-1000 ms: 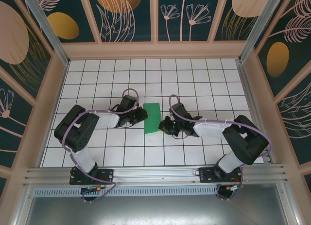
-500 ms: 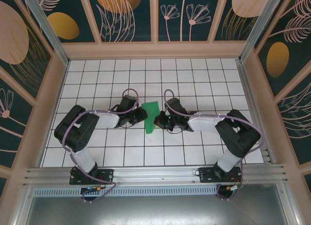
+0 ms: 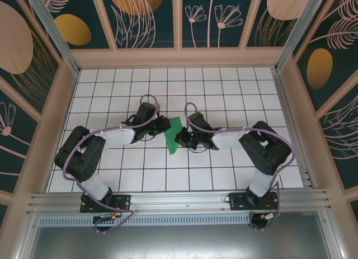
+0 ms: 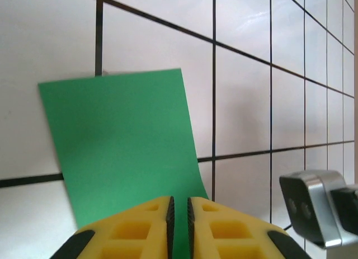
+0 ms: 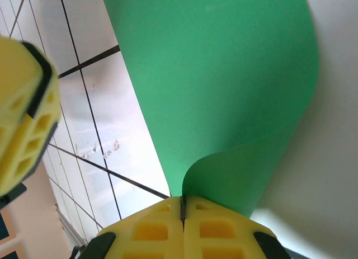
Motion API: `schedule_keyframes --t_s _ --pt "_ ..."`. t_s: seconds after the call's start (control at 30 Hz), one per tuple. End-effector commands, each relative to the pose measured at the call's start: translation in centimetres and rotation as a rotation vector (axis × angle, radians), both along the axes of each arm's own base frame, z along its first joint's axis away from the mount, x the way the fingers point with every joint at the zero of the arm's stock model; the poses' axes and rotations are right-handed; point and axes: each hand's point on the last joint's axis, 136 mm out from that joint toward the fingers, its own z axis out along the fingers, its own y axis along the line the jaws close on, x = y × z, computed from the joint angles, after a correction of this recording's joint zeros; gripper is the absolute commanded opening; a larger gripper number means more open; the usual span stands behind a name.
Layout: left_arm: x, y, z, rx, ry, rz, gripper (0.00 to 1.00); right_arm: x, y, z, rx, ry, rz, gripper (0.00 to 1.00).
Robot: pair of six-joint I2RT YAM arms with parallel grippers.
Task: Fold a paper plane with a square sheet of paper (pick it up from the middle)
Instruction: Third fold the triangle at the center of the table.
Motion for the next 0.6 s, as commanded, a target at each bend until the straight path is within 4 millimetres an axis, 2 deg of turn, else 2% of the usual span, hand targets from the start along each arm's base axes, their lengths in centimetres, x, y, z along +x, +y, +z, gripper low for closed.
schedule_keyframes --t_s 0.0,0.27,0.57 --pt "0.0 0.9 -3.2 0.107 0.068 0.016 0.17 0.8 1.0 0.9 0.048 -0.047 0.021 0.02" --pt "-0.1 1.3 -5.5 0.157 0.124 0.021 0.12 1.0 1.6 1.4 0.094 -0.069 0.034 0.02" --pt "-0.4 1.2 -6.1 0.155 0.138 0.007 0.11 1.4 2.1 1.0 0.096 -0.077 0.043 0.02"
